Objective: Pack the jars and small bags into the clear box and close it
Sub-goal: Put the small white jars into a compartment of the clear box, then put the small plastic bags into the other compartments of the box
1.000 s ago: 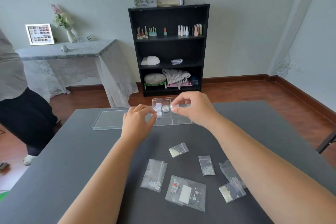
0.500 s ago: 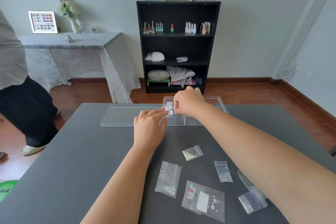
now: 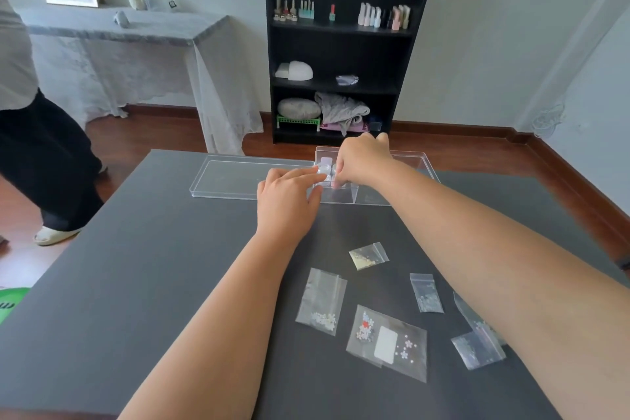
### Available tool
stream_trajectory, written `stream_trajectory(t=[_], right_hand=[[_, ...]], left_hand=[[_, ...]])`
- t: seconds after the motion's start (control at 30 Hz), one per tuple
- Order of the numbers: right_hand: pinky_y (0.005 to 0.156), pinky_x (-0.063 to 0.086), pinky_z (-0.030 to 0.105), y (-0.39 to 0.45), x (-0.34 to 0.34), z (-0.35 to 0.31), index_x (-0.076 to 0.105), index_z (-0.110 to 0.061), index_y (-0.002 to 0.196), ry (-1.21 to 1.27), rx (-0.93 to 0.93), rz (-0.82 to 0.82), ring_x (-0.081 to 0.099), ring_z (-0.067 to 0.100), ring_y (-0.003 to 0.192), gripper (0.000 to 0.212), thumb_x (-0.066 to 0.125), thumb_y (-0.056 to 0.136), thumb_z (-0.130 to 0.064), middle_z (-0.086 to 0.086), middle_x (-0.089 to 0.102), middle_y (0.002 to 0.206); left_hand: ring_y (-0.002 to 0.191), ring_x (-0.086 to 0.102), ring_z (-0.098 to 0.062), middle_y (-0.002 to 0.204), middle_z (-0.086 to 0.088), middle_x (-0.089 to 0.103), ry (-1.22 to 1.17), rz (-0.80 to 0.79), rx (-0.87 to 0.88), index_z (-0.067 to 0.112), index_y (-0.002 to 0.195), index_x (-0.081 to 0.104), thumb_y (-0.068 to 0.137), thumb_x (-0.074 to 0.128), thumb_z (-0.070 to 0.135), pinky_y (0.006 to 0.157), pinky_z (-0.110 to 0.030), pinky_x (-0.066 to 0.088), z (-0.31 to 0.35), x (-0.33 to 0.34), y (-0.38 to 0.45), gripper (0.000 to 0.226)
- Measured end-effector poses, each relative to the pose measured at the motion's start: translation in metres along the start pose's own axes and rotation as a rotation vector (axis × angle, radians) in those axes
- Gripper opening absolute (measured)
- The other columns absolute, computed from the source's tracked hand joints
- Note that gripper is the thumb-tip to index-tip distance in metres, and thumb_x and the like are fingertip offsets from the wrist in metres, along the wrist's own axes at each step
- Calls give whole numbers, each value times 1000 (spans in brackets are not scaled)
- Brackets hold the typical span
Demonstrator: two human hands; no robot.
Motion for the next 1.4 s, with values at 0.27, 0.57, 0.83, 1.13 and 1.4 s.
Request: stream_trajectory(t=[0.27, 0.57, 0.83, 1.13, 1.4], right_hand=[[76, 23, 39, -26, -15, 18, 75, -36, 76, 250, -54, 232, 44, 16, 97, 18, 69, 78, -53, -17, 60, 86], [62, 45, 18, -173, 5, 51, 75, -40, 78, 778, -130, -87, 60, 5, 71, 10, 81, 72, -42, -13, 68, 80], [68, 37, 13, -228, 36, 30, 65, -44, 113, 633, -203, -229, 51, -7, 88, 46, 77, 70, -55, -22, 58, 97], [61, 41, 23, -221, 40, 9, 57, -41, 122, 551, -189, -349, 52, 0, 77, 70, 86, 59, -49, -15, 53, 88], [60, 46, 30, -220, 41, 19, 60, -40, 92, 824, -186, -227, 46, 4, 55, 35, 84, 68, -33, -4, 59, 72]], left_hand=[[117, 48, -26, 133, 9, 60, -69, -38, -27, 34, 118, 66, 90, 60, 35, 93, -42, 38, 0, -11, -4, 29], [102, 54, -2, 111, 24, 55, -286, -735, 11, 46, 119, 58, 74, 70, 58, 84, -22, 41, 8, -42, -47, 48], [129, 27, -12, 139, 17, 34, 20, -932, 143, 40, 137, 44, 68, 70, 66, 111, -36, 27, 17, -48, -87, 78], [68, 55, 1, 86, 14, 59, -224, -725, 42, 40, 96, 54, 74, 79, 33, 58, -11, 39, 19, -48, -94, 34], [48, 42, -7, 76, 14, 64, -368, -508, 74, 38, 101, 60, 78, 76, 28, 52, -12, 38, 33, -59, -72, 29]])
Point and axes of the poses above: each hand's wrist, its own y-axis towards the middle knuckle, its own x-axis out of the palm, z = x × y, the point moved 4 cm from there along y, towards the middle knuckle
